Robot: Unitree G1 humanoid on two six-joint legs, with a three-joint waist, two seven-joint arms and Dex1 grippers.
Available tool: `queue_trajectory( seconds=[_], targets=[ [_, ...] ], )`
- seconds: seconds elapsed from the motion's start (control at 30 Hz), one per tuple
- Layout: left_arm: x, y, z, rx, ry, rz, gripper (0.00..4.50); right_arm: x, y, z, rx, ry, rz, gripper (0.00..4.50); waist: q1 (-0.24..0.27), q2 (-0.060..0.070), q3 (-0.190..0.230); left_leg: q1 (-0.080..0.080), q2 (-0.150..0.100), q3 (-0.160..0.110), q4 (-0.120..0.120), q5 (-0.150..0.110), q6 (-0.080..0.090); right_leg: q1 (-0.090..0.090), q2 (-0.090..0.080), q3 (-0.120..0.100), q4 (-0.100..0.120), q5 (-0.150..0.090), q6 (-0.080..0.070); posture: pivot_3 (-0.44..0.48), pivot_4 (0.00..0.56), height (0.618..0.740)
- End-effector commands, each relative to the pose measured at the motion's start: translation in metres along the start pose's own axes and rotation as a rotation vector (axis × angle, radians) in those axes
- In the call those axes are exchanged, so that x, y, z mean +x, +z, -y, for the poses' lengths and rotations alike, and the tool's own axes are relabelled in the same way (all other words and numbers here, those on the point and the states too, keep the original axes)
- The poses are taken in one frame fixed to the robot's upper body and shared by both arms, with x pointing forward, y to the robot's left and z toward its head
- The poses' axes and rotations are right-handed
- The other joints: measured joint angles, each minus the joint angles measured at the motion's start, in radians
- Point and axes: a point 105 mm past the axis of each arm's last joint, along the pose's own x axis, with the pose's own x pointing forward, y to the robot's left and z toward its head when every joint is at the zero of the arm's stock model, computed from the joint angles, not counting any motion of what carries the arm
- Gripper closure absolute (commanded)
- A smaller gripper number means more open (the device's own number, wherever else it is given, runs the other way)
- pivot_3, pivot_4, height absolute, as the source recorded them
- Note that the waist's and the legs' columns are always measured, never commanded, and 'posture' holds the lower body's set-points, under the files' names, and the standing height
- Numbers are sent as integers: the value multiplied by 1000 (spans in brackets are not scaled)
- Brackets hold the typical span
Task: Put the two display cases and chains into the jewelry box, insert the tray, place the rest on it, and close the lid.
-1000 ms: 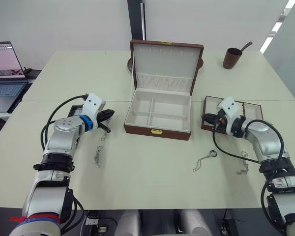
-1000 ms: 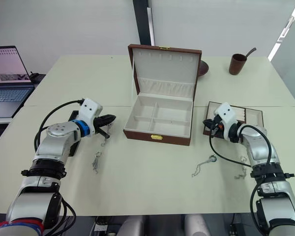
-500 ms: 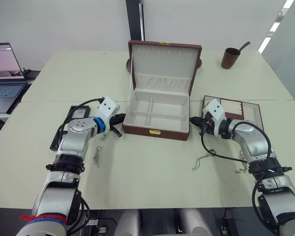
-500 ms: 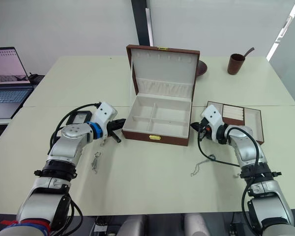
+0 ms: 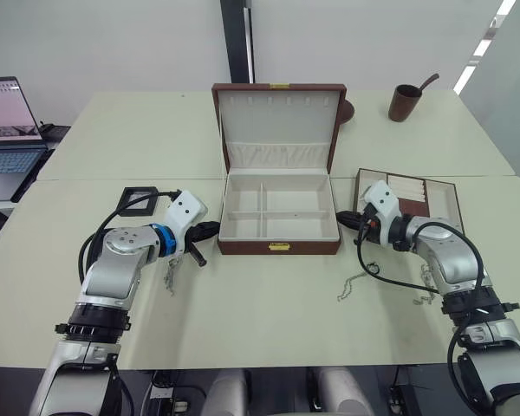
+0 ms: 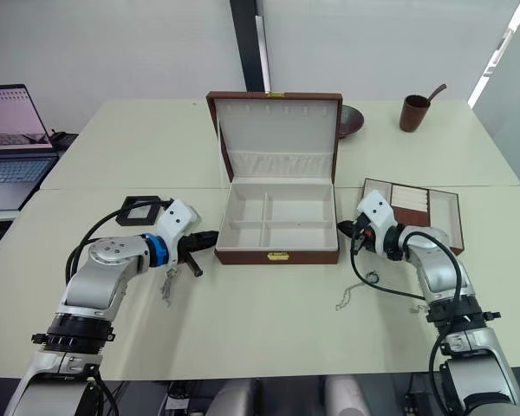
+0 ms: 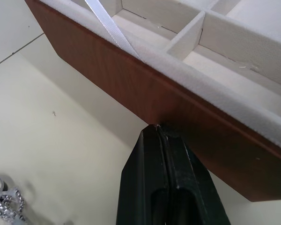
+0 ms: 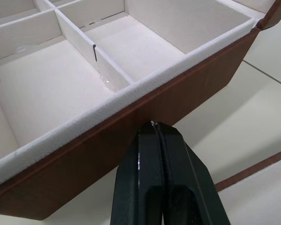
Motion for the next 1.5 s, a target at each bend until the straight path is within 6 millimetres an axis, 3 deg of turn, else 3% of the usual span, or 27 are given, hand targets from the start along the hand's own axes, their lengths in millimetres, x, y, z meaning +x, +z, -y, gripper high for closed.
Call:
queue_trajectory(
  seconds=[0.03, 0.7, 0.93, 1.1, 1.2, 1.33, 1.5],
  targets=[
    [4, 11, 19, 11, -87, 48, 4500, 8, 16, -23, -29, 108, 61, 4481, 0, 0, 0, 0, 0, 0, 0, 0, 0, 0, 0, 0, 0, 0, 0, 0, 150, 740],
    [-2, 5, 5, 3, -32, 35, 4500, 0, 14, -13, -13, 72, 69, 4481, 0, 0, 0, 0, 0, 0, 0, 0, 0, 0, 0, 0, 0, 0, 0, 0, 150, 740],
    [-30, 7, -18, -51, 44, 80, 4500, -32, 20, 13, 43, 14, 143, 4481, 1, 0, 0, 0, 1, 0, 0, 0, 0, 0, 0, 0, 0, 0, 0, 0, 150, 740],
    [-69, 10, -44, -102, 145, 127, 4500, -70, 16, 38, 58, -43, 137, 4481, 4, 0, 0, 0, 5, 1, 0, 0, 0, 0, 0, -1, -1, 0, 0, 0, 150, 740],
    [-105, 3, -58, -132, 215, 111, 3927, -104, 6, 50, 74, -54, 89, 3905, 4, 0, 0, 0, 6, 1, -1, 0, 0, 0, 0, 0, -2, 0, 0, 0, 150, 740],
    [-151, -26, -69, -148, 299, -9, 2691, -143, -3, 60, 92, -72, 34, 2902, 2, 0, 0, 0, 7, 2, -2, 0, 0, 0, 0, 0, -3, 0, 0, 0, 150, 740],
    [-210, -63, -80, -184, 418, -152, 1068, -190, -33, 72, 142, -145, -84, 1521, 3, 0, 0, 2, 7, 3, -2, 0, 0, 2, 1, 0, -3, -1, -1, 0, 150, 740]
  ],
)
